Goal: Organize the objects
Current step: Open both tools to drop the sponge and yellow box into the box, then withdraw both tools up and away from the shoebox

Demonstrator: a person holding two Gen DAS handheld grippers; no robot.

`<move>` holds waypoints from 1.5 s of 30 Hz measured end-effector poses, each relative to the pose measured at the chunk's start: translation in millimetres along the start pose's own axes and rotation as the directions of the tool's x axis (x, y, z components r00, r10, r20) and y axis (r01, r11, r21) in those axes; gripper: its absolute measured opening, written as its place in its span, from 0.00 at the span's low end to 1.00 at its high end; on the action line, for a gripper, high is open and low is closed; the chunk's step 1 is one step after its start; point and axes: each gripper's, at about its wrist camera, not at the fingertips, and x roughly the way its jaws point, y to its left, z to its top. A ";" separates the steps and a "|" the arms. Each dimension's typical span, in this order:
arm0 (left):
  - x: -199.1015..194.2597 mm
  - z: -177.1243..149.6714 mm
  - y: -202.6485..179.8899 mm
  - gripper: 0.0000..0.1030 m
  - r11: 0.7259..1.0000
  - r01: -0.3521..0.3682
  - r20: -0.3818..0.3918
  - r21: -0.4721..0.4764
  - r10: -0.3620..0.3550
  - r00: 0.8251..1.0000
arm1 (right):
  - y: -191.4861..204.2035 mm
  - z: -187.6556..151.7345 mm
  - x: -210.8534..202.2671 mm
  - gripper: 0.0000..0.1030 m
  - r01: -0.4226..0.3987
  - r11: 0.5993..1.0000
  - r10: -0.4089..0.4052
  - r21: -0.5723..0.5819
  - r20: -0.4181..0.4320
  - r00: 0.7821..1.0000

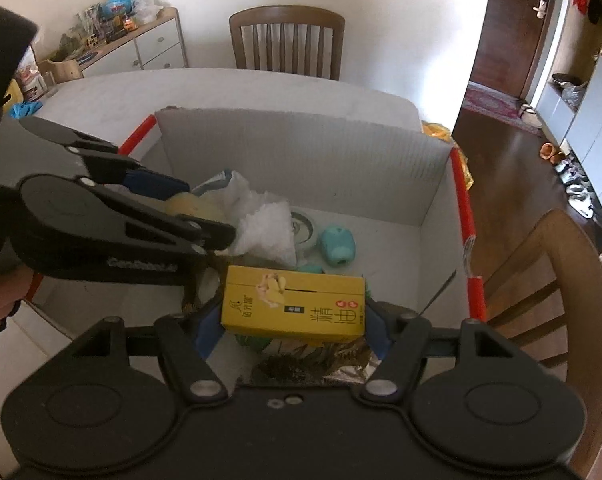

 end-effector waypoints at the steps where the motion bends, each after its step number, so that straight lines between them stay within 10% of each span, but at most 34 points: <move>1: 2.2 -0.2 -1.3 0.50 1.000 0.004 -0.005 0.004 -0.004 1.000 | -1.1 -1.1 1.1 0.67 0.000 1.000 0.000 -0.003 -0.002 1.000; 18: 20.1 -0.7 -0.2 0.51 0.999 0.028 -0.093 -0.019 -0.030 0.995 | -6.2 -6.1 0.8 0.70 -0.030 0.999 0.030 -0.019 0.013 0.999; 45: -92.1 -33.8 27.5 0.70 0.998 0.060 0.149 -0.019 -0.057 0.987 | 31.1 -17.4 -88.2 0.75 0.003 0.983 -0.042 0.184 0.204 0.978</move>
